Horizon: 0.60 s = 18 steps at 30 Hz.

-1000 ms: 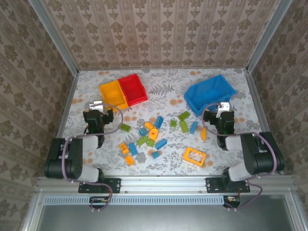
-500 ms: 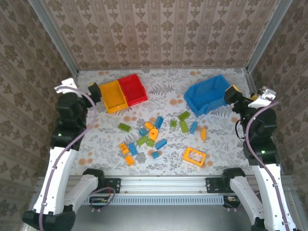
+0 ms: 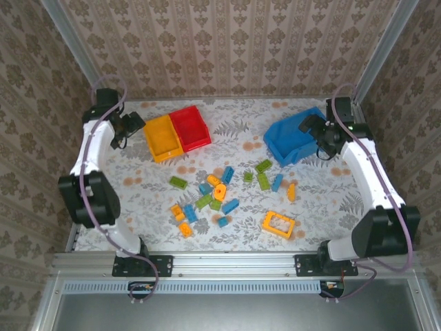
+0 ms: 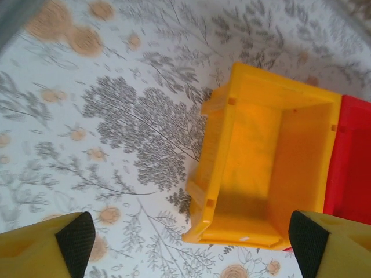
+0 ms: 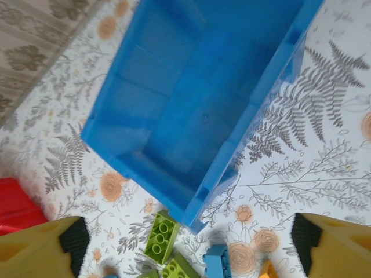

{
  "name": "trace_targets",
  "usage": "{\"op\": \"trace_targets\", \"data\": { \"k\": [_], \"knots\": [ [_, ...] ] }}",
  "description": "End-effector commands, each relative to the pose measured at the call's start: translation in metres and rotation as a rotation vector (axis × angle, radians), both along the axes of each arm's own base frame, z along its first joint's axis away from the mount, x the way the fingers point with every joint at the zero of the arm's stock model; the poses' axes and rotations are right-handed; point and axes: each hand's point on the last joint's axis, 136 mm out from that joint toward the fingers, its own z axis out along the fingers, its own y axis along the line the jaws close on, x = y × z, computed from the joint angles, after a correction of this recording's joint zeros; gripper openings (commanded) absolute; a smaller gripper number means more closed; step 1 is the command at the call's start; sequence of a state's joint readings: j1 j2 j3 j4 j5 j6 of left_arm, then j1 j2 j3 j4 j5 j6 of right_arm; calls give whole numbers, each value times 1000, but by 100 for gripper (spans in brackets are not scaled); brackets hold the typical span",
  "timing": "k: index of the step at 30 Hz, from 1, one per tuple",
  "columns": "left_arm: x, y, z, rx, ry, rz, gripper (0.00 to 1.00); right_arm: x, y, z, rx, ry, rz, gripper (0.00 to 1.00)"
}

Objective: Sort the legos into containers by color

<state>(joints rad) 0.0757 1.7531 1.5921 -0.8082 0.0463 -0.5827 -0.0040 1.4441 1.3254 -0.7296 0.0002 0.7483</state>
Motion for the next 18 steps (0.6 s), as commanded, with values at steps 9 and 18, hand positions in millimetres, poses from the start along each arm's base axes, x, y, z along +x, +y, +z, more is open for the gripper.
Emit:
{"op": "trace_targets", "data": {
  "k": [9, 18],
  "knots": [
    [15, -36, -35, -177, 69, -125, 82, 37, -12, -79, 56, 176, -64, 76],
    [14, -38, -58, -150, 126, -169, 77, 51, -15, -115, 44, 240, -46, 51]
  ]
}}
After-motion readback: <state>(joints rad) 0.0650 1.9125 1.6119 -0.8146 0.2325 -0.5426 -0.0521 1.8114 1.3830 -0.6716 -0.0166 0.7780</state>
